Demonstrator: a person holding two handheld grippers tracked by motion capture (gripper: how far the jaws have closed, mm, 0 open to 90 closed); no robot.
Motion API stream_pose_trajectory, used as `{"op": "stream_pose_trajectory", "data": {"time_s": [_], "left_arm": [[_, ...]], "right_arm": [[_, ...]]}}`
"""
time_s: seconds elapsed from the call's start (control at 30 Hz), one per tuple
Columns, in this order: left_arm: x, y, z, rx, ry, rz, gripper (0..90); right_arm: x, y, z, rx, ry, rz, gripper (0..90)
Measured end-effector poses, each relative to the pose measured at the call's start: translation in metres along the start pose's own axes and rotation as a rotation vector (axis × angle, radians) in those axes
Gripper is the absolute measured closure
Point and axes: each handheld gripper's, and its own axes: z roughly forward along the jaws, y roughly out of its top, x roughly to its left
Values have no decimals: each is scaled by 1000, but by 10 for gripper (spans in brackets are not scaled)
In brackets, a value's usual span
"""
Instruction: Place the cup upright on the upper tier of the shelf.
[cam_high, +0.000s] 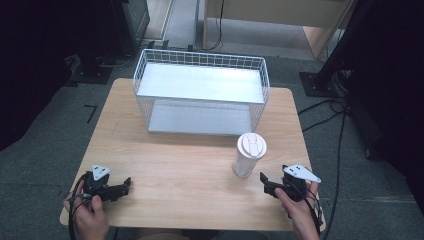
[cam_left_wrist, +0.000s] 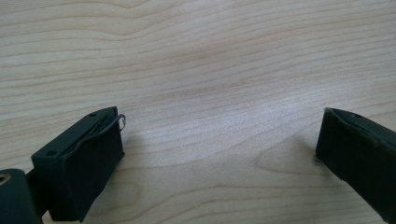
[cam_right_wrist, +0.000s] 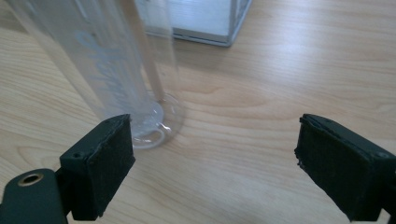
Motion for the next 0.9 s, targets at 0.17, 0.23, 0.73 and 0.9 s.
{"op": "stream_pose_trajectory", "data": {"time_s": [0.17,0.23,0.73,0.9], "left_arm": [[0,0,0,0,0,0,11],[0,0,0,0,0,0,11],[0,0,0,0,0,0,10],[0,0,0,0,0,0,11]], "right_arm": [[12,6,5,-32,13,-10,144],[16,8,8,-38,29,-16,144],[36,22,22,-79,102,-1,131],[42,23,29,-96,107,32,142]]}}
